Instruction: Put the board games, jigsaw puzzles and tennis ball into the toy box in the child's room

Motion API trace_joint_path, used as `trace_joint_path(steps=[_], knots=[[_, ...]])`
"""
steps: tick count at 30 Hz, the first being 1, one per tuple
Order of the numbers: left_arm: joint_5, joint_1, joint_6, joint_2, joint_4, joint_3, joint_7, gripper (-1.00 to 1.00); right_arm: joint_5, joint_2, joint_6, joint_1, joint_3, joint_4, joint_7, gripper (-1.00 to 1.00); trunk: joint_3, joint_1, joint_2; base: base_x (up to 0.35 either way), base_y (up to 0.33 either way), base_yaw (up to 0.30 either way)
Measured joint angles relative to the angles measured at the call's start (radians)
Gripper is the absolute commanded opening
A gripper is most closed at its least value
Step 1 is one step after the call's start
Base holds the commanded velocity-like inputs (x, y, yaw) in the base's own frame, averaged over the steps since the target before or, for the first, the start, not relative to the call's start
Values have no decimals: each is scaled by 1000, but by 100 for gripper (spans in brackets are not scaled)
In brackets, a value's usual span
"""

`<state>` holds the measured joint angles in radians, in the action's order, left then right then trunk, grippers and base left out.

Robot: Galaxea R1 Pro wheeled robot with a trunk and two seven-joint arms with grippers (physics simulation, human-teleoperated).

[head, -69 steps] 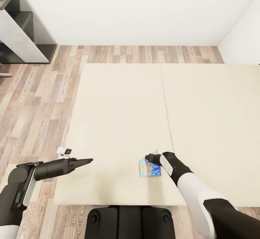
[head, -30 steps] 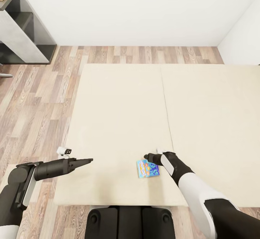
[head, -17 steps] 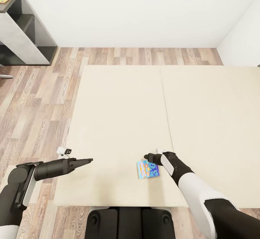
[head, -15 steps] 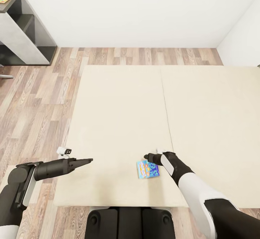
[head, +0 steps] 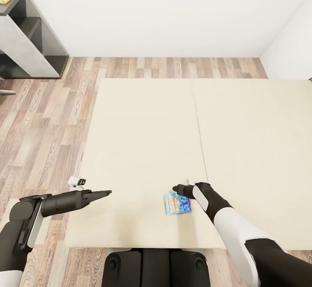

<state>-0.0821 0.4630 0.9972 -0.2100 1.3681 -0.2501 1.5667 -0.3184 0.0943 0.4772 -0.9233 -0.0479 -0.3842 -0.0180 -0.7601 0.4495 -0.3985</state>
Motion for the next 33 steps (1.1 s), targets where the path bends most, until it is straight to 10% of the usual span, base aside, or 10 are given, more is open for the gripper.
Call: trace_joint_path(steps=[20, 33], knots=[[-1, 0, 0, 0, 0, 0, 0, 100, 3, 2, 39, 0, -7, 1, 0, 100, 0, 0, 0, 0, 0, 0], [-1, 0, 0, 0, 0, 0, 0, 100, 1, 1, 42, 0, -81, 0, 4, 100, 0, 0, 0, 0, 0, 0]])
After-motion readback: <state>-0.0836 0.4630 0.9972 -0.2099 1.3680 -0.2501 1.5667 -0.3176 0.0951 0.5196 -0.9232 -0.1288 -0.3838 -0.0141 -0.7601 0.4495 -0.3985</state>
